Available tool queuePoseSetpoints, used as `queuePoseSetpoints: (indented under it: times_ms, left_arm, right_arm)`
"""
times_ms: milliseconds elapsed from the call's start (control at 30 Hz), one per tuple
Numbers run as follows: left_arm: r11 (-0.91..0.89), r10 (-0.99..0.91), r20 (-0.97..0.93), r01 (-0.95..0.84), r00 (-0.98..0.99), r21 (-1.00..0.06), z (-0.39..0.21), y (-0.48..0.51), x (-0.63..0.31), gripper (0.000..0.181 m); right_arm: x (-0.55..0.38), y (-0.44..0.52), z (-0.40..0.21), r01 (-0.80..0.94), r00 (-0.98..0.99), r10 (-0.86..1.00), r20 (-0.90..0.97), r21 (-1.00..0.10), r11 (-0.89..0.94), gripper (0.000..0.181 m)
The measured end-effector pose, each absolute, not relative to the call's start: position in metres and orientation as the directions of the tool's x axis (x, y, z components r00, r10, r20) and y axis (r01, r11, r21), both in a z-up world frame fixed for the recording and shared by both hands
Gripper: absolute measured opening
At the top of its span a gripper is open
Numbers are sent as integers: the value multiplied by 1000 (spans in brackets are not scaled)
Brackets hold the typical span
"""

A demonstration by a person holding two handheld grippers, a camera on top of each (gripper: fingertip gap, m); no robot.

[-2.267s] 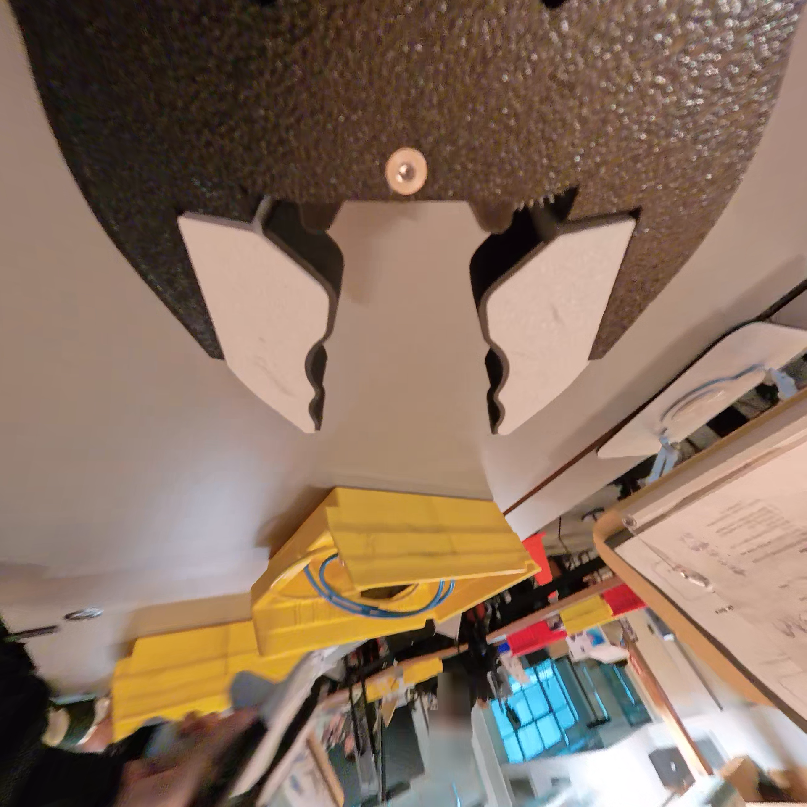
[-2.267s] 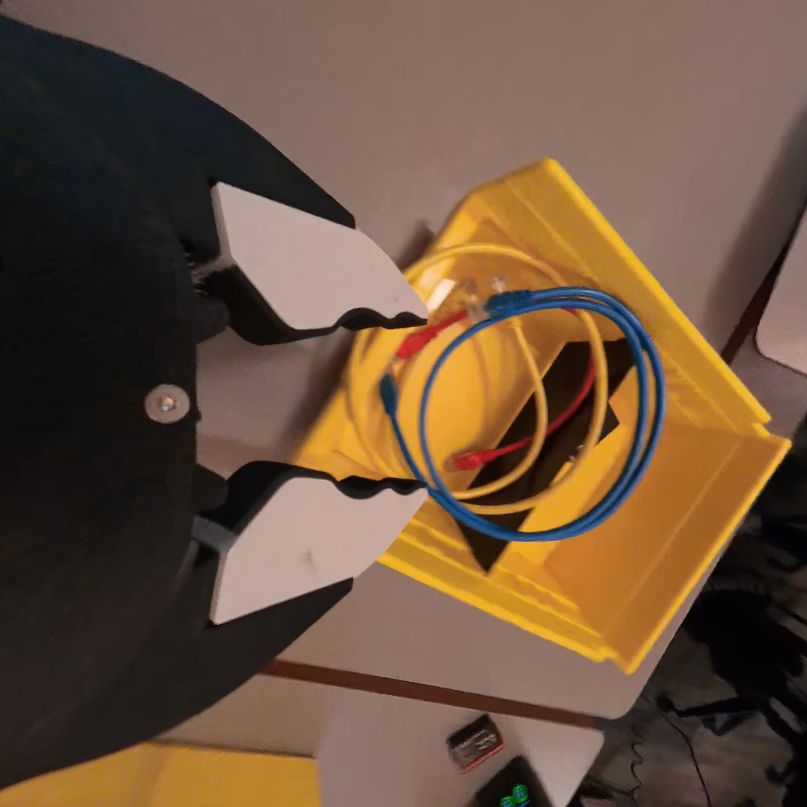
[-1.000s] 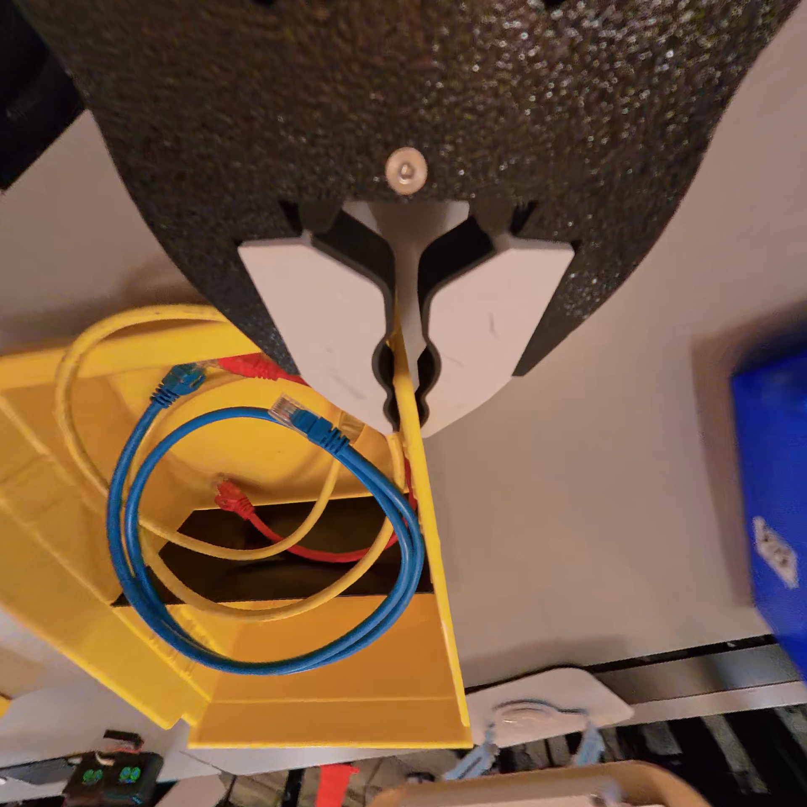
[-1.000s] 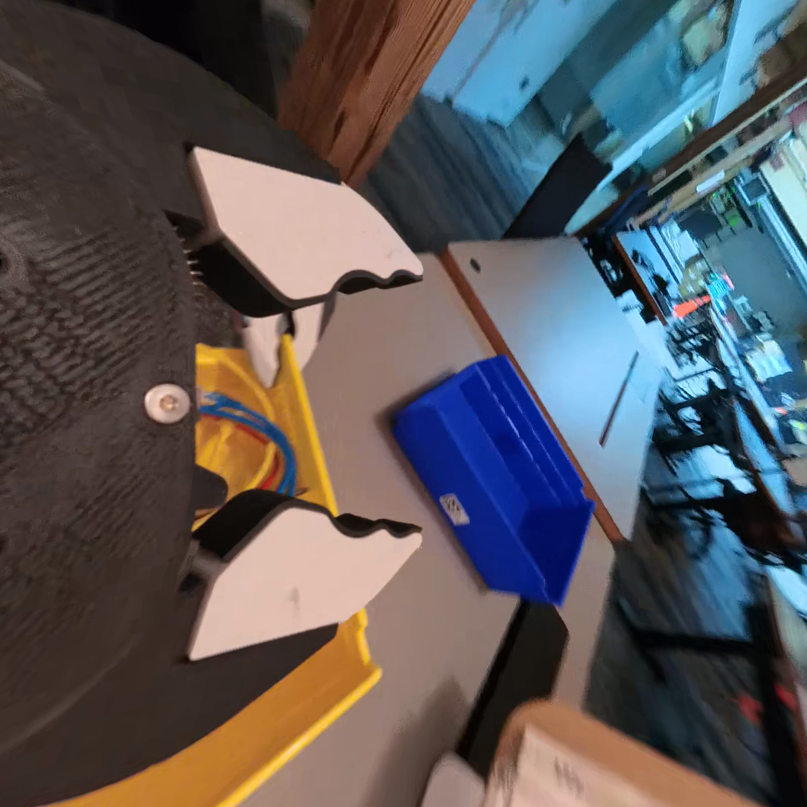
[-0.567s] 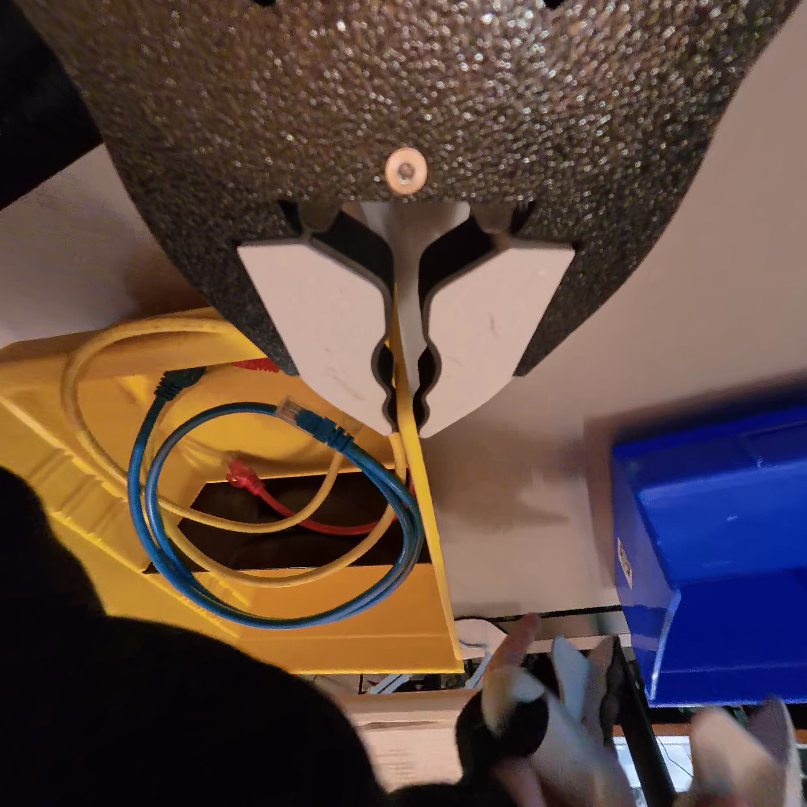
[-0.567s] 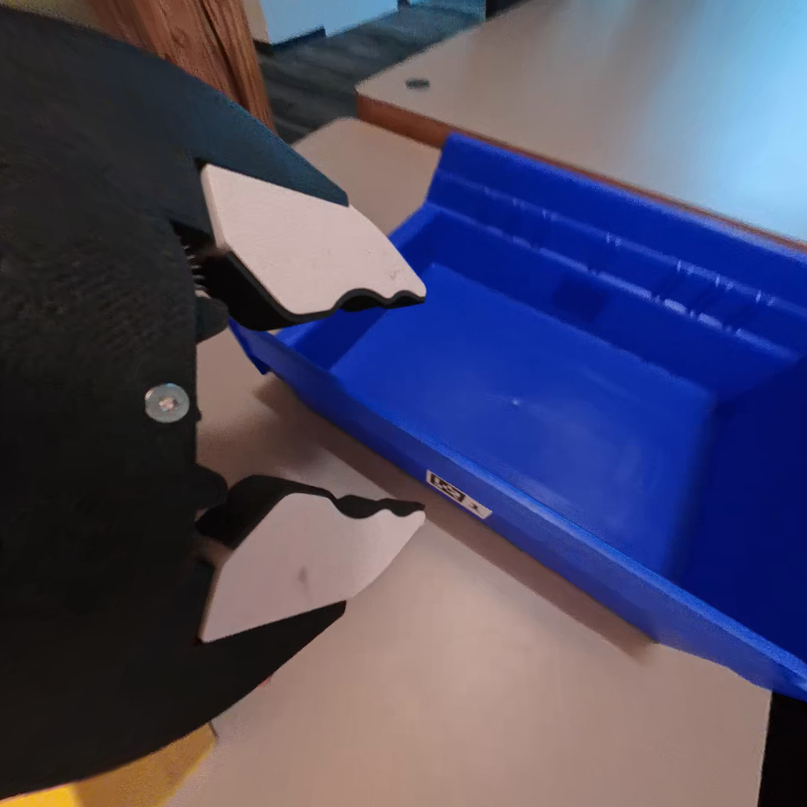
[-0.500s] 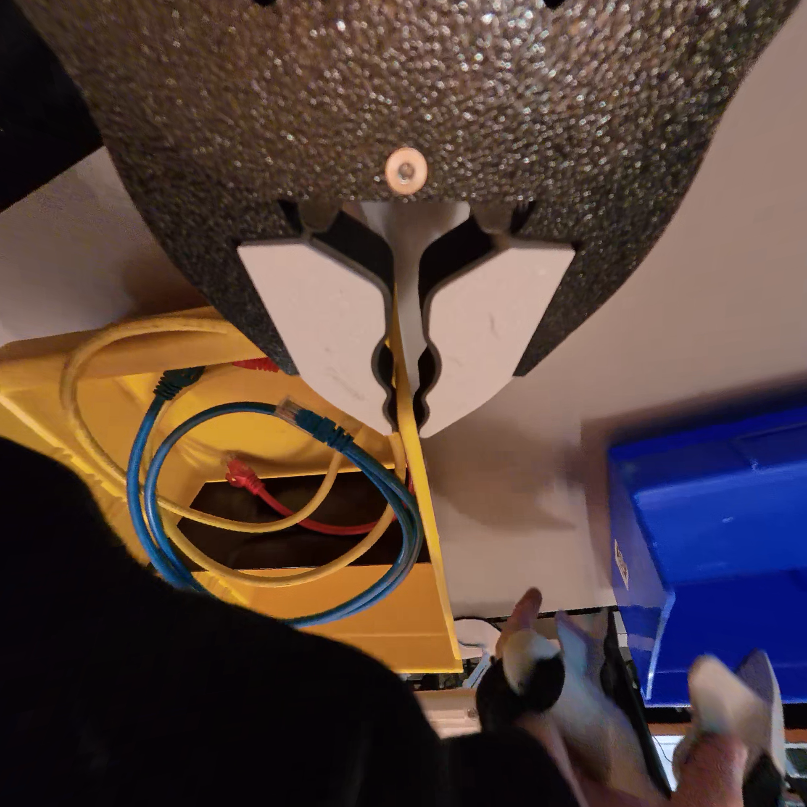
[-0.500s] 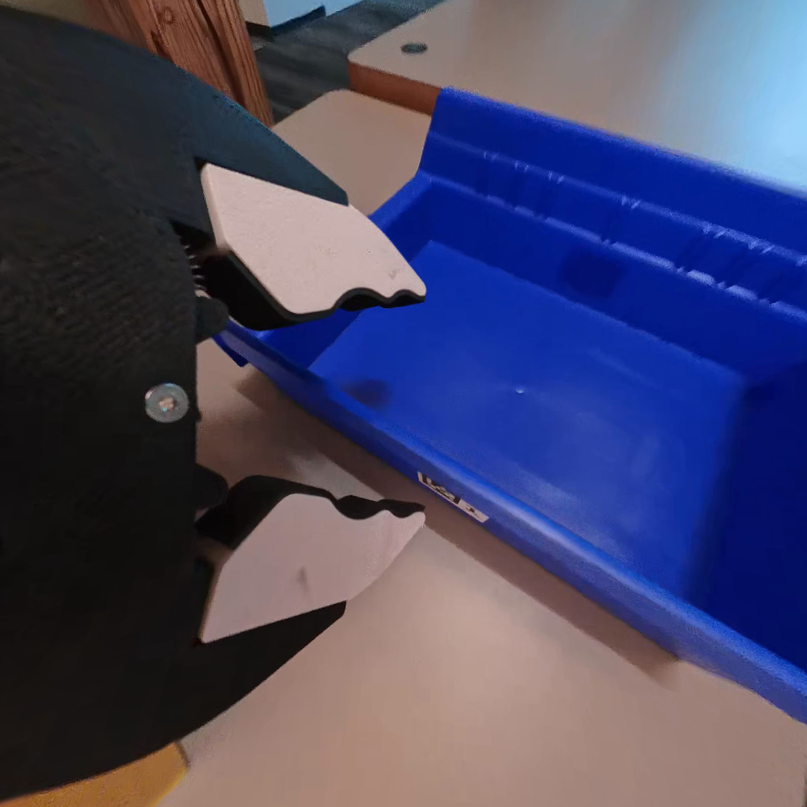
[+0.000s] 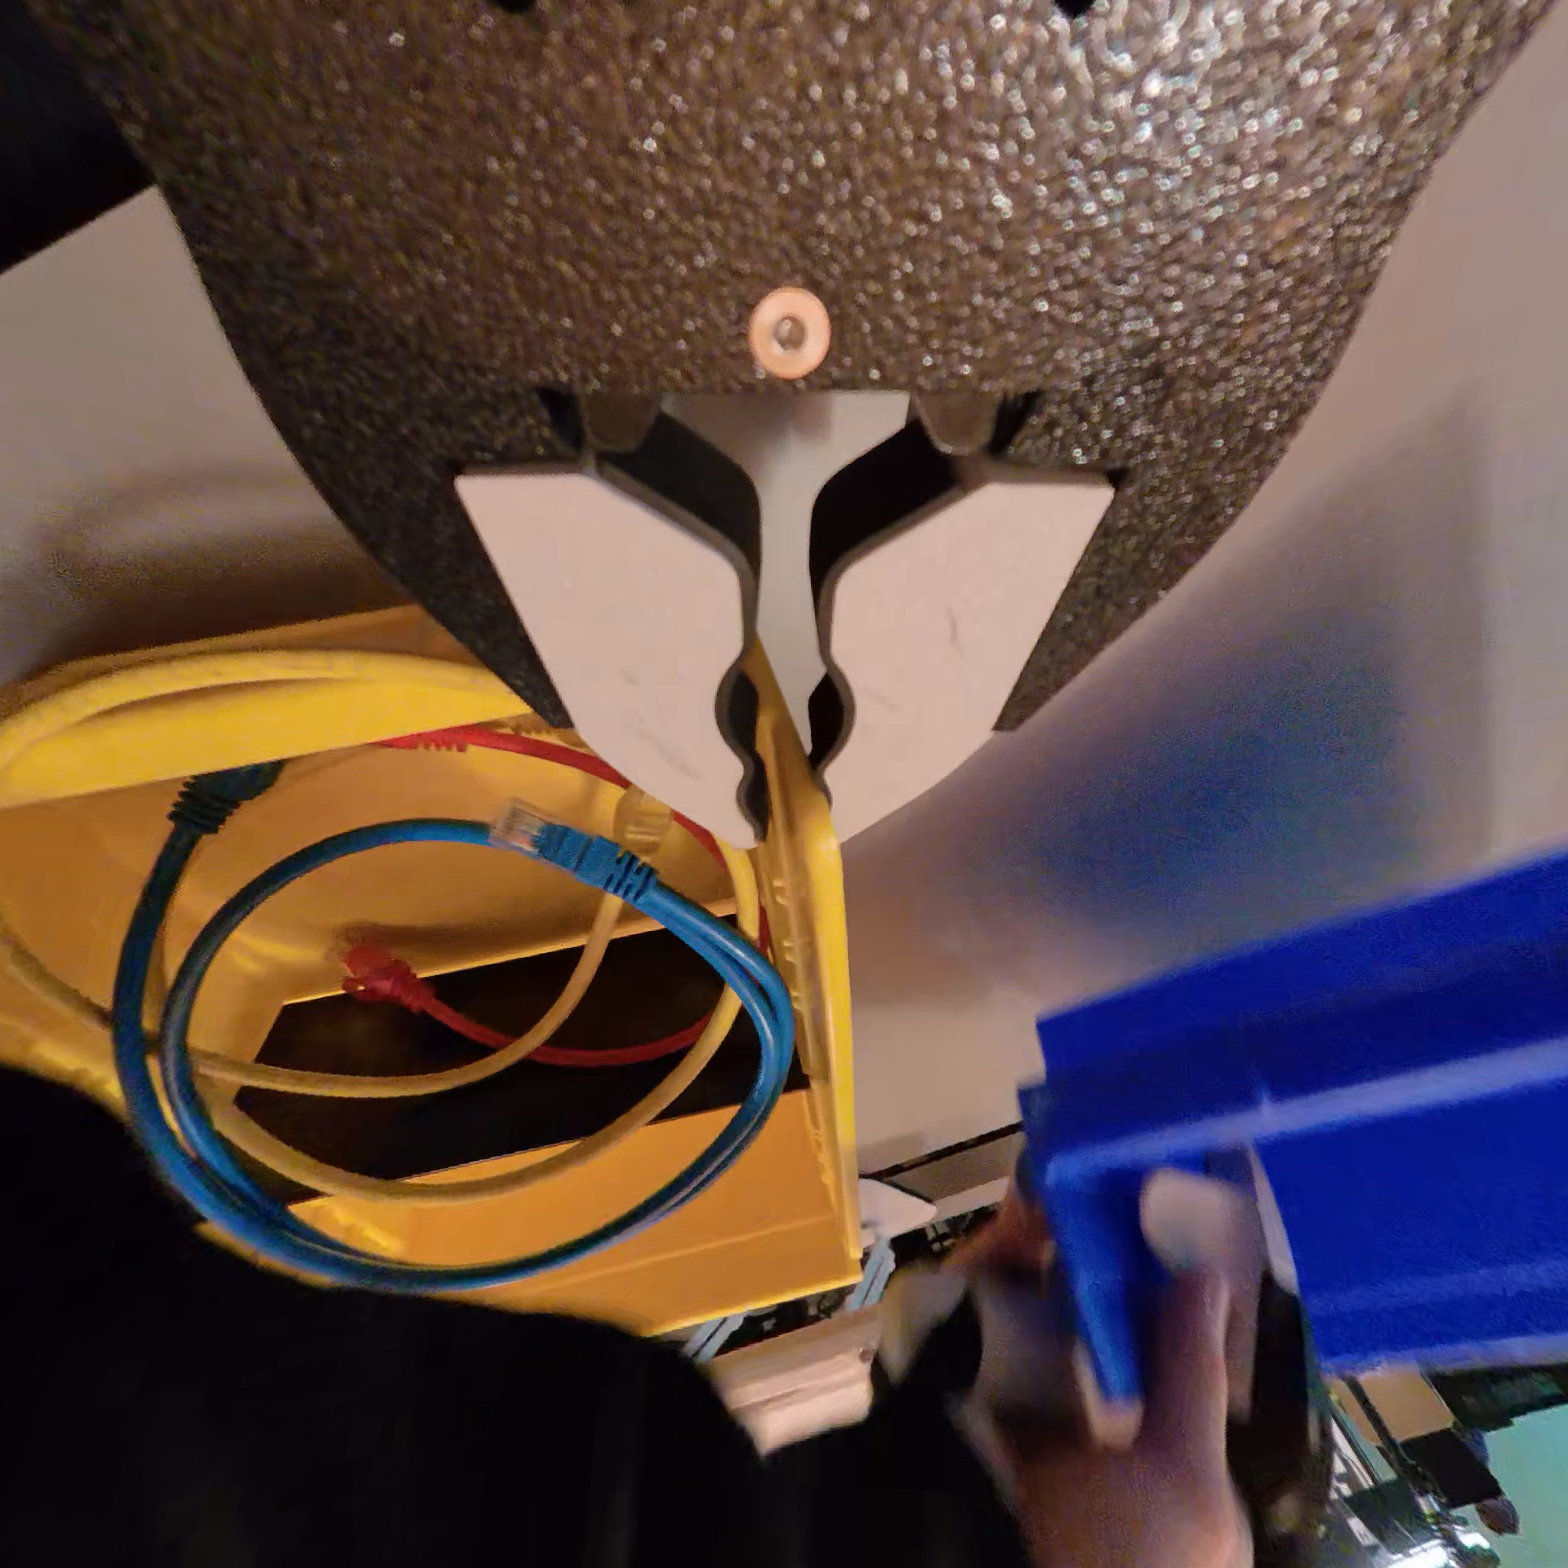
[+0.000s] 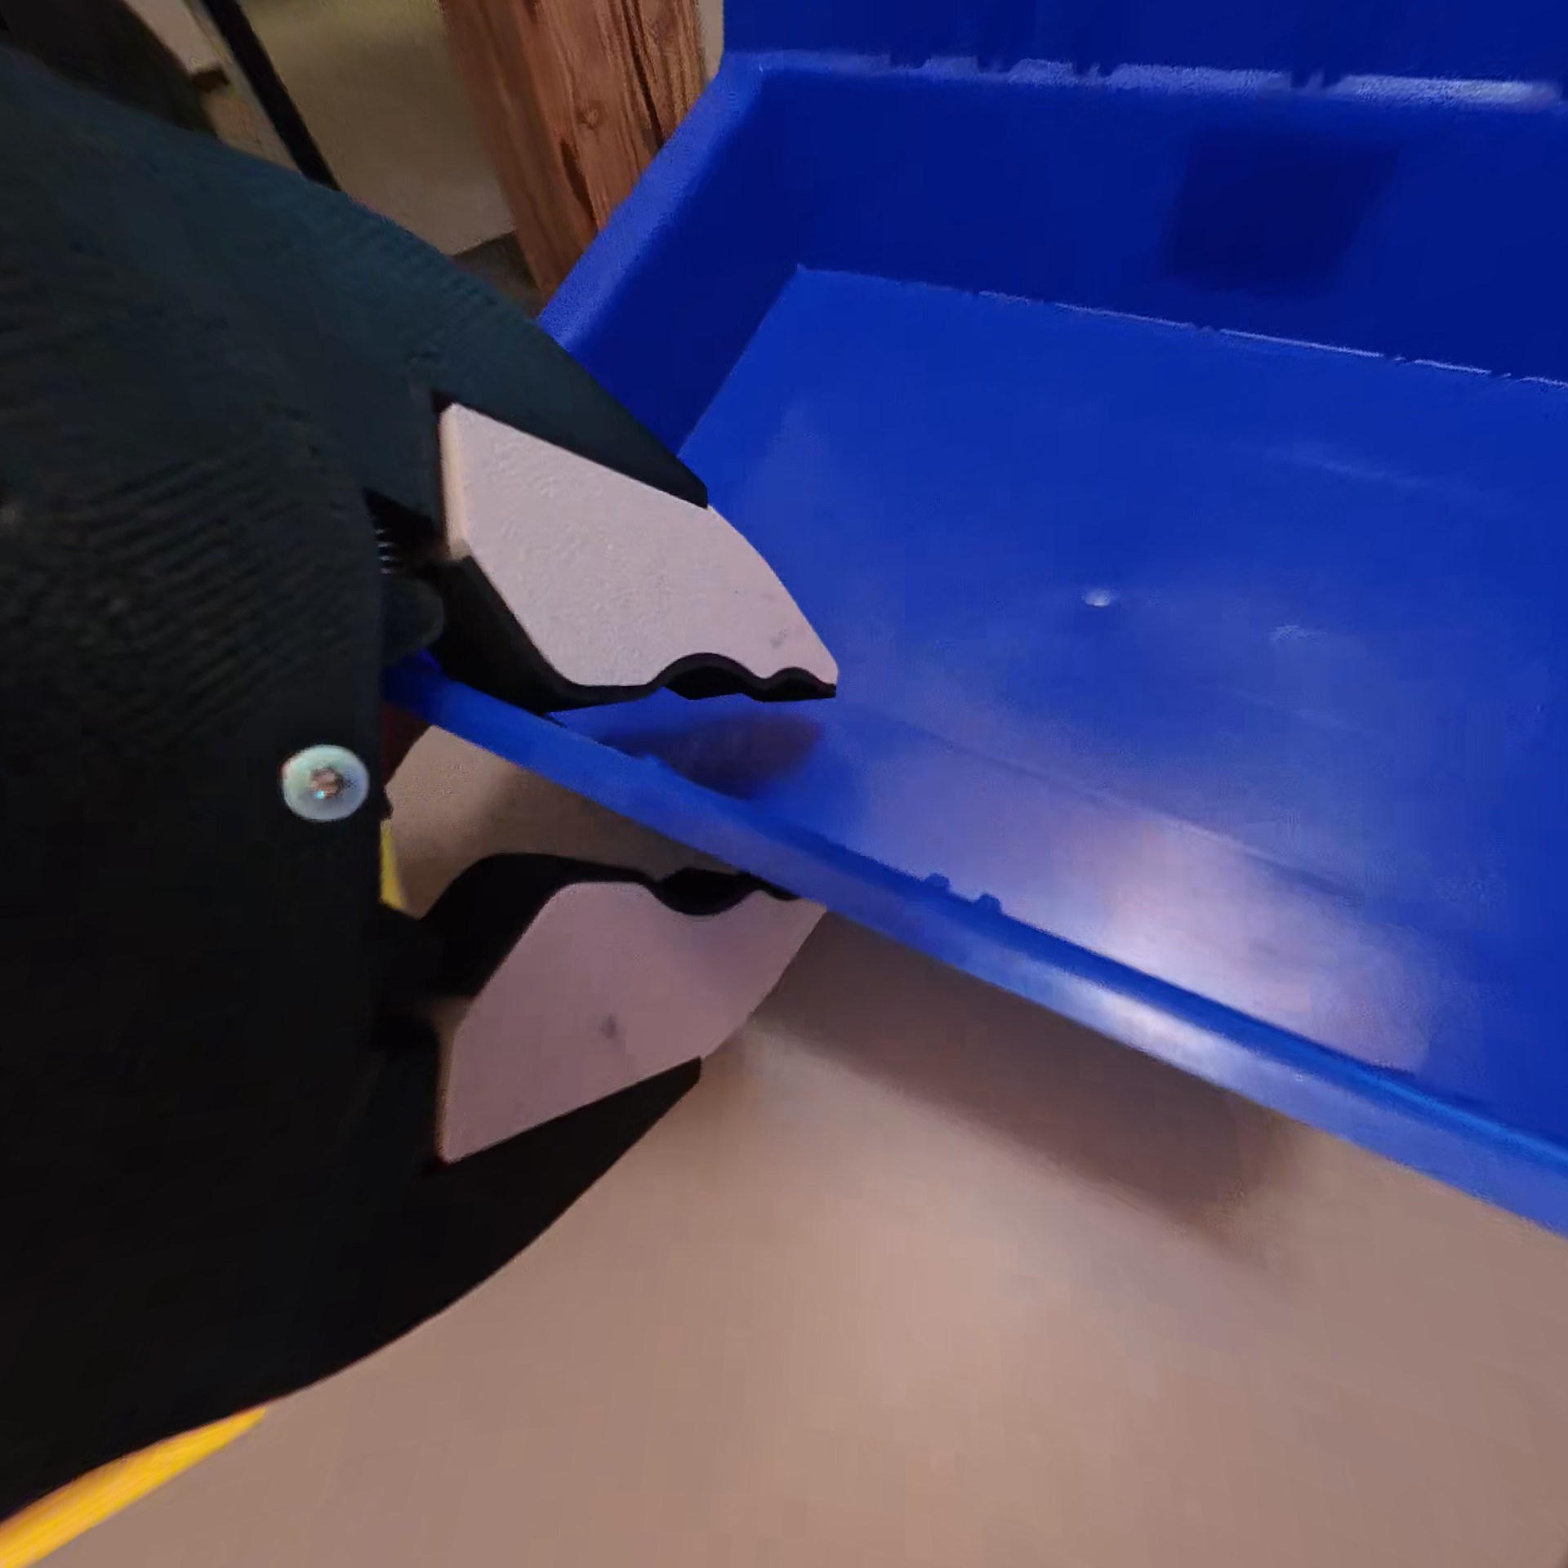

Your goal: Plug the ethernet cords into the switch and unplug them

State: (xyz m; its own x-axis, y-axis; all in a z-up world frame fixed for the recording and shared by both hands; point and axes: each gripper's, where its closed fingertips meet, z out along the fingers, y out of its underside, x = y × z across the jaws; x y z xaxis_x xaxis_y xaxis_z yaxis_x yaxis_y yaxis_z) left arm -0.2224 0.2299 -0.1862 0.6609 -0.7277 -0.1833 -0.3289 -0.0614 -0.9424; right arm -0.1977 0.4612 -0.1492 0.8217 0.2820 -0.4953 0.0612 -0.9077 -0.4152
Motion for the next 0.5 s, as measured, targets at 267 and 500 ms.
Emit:
queuePoseSetpoints:
  times_ms: [267,500]
  left_arm:
    - [-120,-685,-159,-325,711,-938,-187,275,-268,8]
    - [-242,-596,-40,-227,802,-943,-188,360,-324,8]
  right_arm:
    - [-57,388,2,146,791,506,-344,-698,-702,37]
    - [157,283,-79,47,943,245,-227,-635,-771,38]
